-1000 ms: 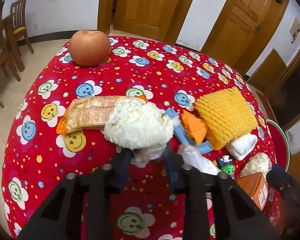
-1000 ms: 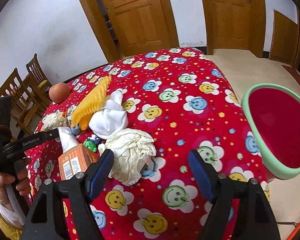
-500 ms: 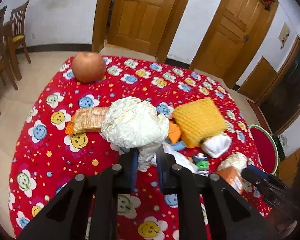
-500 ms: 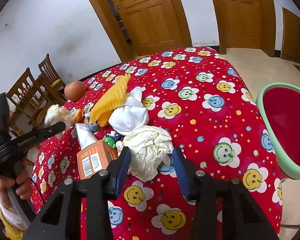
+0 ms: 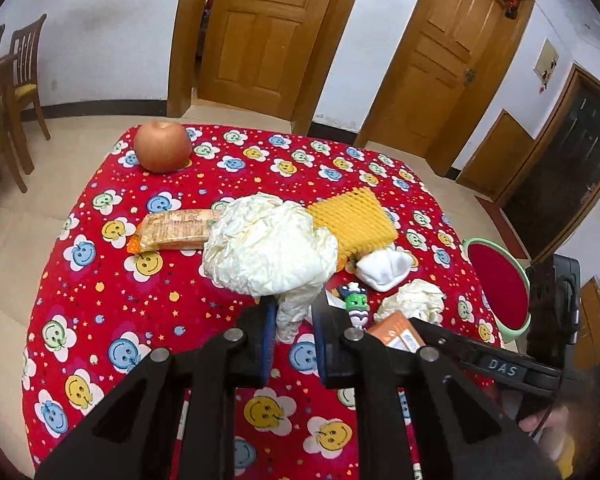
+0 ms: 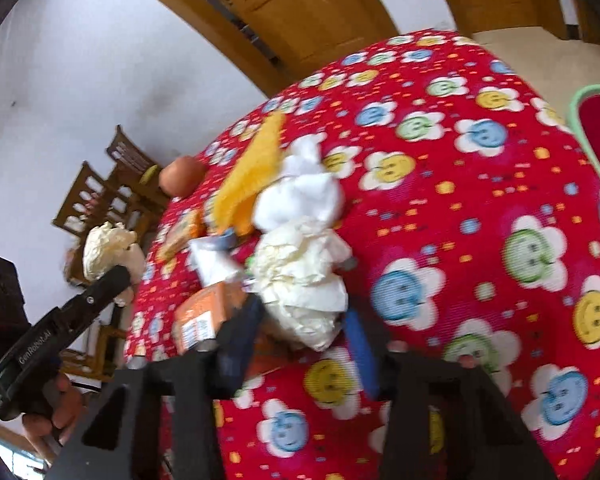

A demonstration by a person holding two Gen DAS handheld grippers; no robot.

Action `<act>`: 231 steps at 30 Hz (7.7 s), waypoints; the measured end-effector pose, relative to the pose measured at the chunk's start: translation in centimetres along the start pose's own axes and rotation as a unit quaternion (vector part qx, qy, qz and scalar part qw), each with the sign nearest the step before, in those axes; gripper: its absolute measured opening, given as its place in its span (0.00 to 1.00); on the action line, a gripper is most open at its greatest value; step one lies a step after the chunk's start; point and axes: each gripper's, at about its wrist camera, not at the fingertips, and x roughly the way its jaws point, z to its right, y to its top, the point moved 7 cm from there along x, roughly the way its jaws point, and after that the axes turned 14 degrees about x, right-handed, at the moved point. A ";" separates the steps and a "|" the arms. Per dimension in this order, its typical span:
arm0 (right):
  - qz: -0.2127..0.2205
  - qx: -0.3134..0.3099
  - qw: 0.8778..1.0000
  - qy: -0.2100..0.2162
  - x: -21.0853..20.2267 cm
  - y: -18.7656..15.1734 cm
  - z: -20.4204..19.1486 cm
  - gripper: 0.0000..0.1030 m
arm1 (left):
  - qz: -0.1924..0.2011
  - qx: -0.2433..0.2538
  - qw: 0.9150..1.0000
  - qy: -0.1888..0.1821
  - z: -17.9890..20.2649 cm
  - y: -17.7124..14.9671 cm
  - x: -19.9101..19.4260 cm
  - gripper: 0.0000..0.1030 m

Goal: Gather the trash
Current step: 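Grasp the crumpled white paper with the left tool while the right tool grasps another paper wad, then carry both paper wads over the bucket and open both tools to drop them, then grasp the clear plastic bag with the left tool while the right tool grasps the orange box, then carry the plastic bag and orange box toward the red bucket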

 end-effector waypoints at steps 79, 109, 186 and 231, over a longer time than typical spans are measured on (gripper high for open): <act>0.227 0.082 0.952 -0.189 -24.0 10.9 23.3 0.57 | -0.082 0.224 0.962 -0.131 34.4 3.4 14.3 0.55; 0.217 0.024 0.965 -0.144 -22.9 3.5 12.7 0.78 | -0.036 0.151 0.986 -0.062 22.5 1.8 2.6 0.64; 0.101 -0.084 0.986 -0.101 -8.2 -2.8 -0.6 0.84 | -0.036 -0.018 0.995 0.092 -3.2 -4.4 -2.4 0.41; 0.116 -0.138 0.976 -0.125 -6.5 -2.9 -3.6 0.50 | -0.019 -0.035 0.999 0.022 -2.4 -6.0 -2.7 0.25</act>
